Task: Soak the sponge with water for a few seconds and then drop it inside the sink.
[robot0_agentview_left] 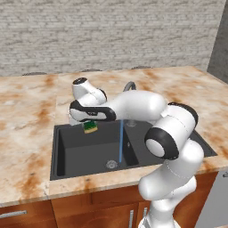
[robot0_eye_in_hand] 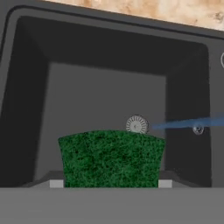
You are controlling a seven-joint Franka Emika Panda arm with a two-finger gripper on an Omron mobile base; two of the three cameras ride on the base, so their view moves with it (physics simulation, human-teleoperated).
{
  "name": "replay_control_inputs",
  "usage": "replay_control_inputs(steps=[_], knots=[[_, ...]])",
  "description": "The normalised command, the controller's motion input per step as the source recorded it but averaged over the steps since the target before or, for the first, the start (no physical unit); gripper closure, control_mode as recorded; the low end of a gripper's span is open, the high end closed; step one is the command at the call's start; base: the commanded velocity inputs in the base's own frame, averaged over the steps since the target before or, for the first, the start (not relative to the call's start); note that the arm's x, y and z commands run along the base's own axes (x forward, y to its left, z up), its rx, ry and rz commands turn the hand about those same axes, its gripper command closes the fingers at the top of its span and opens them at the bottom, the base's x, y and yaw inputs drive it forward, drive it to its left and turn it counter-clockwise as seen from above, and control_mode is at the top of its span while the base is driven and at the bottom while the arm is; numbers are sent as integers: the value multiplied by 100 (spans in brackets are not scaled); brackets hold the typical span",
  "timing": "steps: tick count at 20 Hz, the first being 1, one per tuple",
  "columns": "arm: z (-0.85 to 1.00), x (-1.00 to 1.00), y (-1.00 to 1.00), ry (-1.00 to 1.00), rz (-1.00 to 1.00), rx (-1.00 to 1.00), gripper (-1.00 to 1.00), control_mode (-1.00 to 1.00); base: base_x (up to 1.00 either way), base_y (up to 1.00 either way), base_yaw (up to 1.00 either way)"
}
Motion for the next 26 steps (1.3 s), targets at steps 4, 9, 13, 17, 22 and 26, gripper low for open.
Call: replay_control_inputs(steps=[4, 9, 13, 17, 22, 26], knots=[[-2, 0, 35, 0, 15, 22, 100, -100, 0, 0, 0], [-1, 0, 21, 2, 12, 14, 100, -100, 0, 0, 0], [0, 0, 11, 12, 6, 0, 100, -100, 0, 0, 0], [-12, 0, 17, 0, 2, -4, 100, -100, 0, 0, 0], [-5, -1, 8, 0, 0, -8, 100, -100, 0, 0, 0], [-33, 0, 5, -1, 0, -7, 100, -100, 0, 0, 0]])
